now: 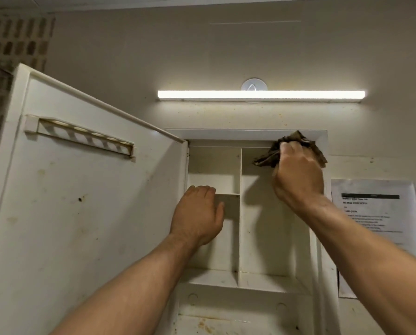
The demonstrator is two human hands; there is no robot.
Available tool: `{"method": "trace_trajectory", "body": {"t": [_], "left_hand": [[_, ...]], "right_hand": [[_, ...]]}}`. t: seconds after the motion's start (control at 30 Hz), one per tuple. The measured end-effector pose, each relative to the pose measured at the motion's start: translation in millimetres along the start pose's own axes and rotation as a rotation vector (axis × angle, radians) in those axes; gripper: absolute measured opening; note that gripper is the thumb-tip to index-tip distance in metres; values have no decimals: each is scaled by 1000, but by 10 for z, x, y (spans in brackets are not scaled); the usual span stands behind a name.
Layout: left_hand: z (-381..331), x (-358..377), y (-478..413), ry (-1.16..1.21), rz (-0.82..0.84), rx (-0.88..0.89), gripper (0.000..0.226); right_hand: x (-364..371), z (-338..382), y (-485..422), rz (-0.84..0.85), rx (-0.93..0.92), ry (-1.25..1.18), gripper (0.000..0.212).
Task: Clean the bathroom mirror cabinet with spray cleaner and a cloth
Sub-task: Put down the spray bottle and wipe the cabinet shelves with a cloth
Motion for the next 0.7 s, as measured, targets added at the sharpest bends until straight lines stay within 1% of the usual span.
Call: {"method": "trace_trajectory", "body": {"t": [0.13, 0.2, 0.27, 0.33, 0.43, 0.5, 0.57, 0.63, 0.7], "left_hand": [[19, -17, -18, -12, -33, 27, 44], [44, -1, -31, -31, -18, 28, 43], [49, 13, -34, -56, -9, 18, 42], [48, 12, -33, -81, -23, 3, 40], [51, 63, -38, -98, -95, 18, 41], [68, 112, -36, -118, -113, 54, 49], [91, 144, -41, -87, -100, 47, 58], [92, 158, -26, -29, -70, 71, 67], [44, 150, -33, -18, -73, 166, 72]], "right_hand": [[225, 552, -32, 118, -311, -68, 57], [341, 848, -122, 180, -430, -87, 62], [429, 1025, -201, 246, -544, -94, 61], [459, 1039, -254, 280, -601, -72, 60], [373, 842, -259, 262, -582, -65, 58], [279, 637, -226, 210, -522, -91, 51], [187, 413, -168, 167, -450, -95, 47], [64, 185, -116, 130, -375, -30, 42], [-101, -49, -127, 76, -265, 100, 32]]}}
Point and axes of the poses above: each hand's wrist, its own y-axis away from the middle knuckle, its own x-axis out of the palm, z = x × y, the point moved 1 cm from there along -y, towards the middle knuckle, and after that the axes turned 4 degrees about -y, right-handed, at the moved point
